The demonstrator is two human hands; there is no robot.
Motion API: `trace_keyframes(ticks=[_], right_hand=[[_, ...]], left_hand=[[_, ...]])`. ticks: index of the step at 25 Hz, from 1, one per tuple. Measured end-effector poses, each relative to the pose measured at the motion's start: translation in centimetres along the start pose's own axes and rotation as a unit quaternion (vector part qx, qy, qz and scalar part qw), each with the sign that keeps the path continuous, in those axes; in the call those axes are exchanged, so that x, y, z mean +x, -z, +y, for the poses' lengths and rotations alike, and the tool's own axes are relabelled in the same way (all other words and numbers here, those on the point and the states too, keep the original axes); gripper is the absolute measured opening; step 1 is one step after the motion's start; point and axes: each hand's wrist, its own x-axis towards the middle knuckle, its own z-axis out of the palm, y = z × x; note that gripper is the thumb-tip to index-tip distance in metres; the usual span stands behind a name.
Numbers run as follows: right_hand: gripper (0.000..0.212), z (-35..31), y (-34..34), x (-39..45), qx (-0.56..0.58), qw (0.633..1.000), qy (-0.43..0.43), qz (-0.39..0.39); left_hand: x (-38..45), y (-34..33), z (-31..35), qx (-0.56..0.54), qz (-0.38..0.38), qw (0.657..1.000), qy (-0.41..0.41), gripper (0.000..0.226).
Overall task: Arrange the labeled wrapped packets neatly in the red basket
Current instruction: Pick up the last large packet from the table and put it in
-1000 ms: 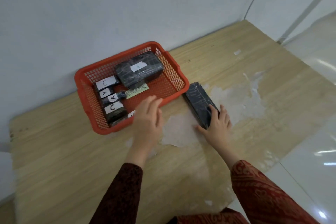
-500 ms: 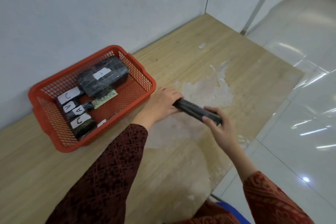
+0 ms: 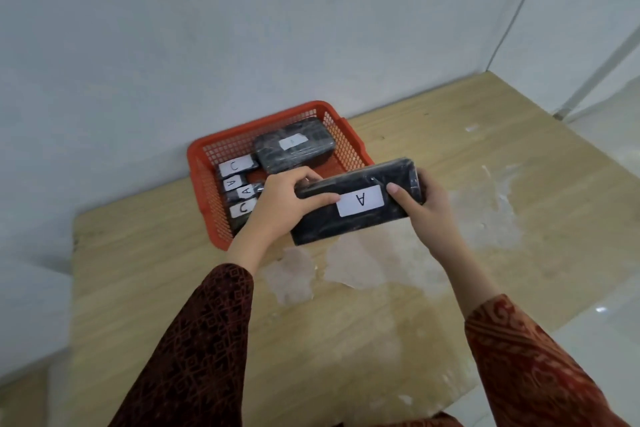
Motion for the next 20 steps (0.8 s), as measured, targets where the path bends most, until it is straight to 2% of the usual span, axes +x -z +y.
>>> trace_keyframes(ticks=[2,4,6,8,10,13,14,16,18,20], right_hand=[[0.014,-0.1,-1.8,-0.3,0.042,0.999,-0.031,-0.007],[0.018,-0.5,-3.8,-0.7,0.114,0.991,-0.069,0.020],[0.028,-1.1,-5.5,-1.4,0.194,0.973,-0.111,0.051],[0.034,-1.6,-7.4,-2.6,0.247,0.955,-0.161,0.031],[0.037,-1.5,-9.6,-4.6,0.253,0.943,-0.213,-0.024],[0.045,-0.6,-11.7,-7.9,0.176,0.949,-0.246,-0.092],[0.046,-0.2,-12.0,-8.8,0.147,0.951,-0.246,-0.115],[0.041,0.3,-12.0,-10.2,0.129,0.945,-0.239,-0.180],[0.038,0.3,-11.9,-10.6,0.155,0.930,-0.230,-0.241],[0.038,0.0,-11.7,-9.8,0.154,0.931,-0.213,-0.254]], left_hand=[[-1.2,1.3,-1.2,-0.066,0.099,0.992,0.031,0.047],[-2.4,2.8,-2.5,-0.228,0.187,0.951,0.089,0.063],[-3.7,3.1,-3.4,-0.360,0.183,0.904,0.140,0.075],[-4.8,2.0,-3.7,-0.427,0.162,0.877,0.153,0.077],[-5.4,0.4,-3.8,-0.477,0.201,0.841,0.158,0.073],[-6.3,-0.2,-4.1,-0.501,0.295,0.794,0.179,0.067],[-6.6,0.0,-4.3,-0.488,0.308,0.795,0.186,0.065],[-7.2,0.6,-4.5,-0.442,0.288,0.829,0.188,0.065],[-7.5,1.4,-4.4,-0.398,0.227,0.871,0.176,0.069],[-7.5,2.2,-4.0,-0.348,0.143,0.911,0.165,0.072]])
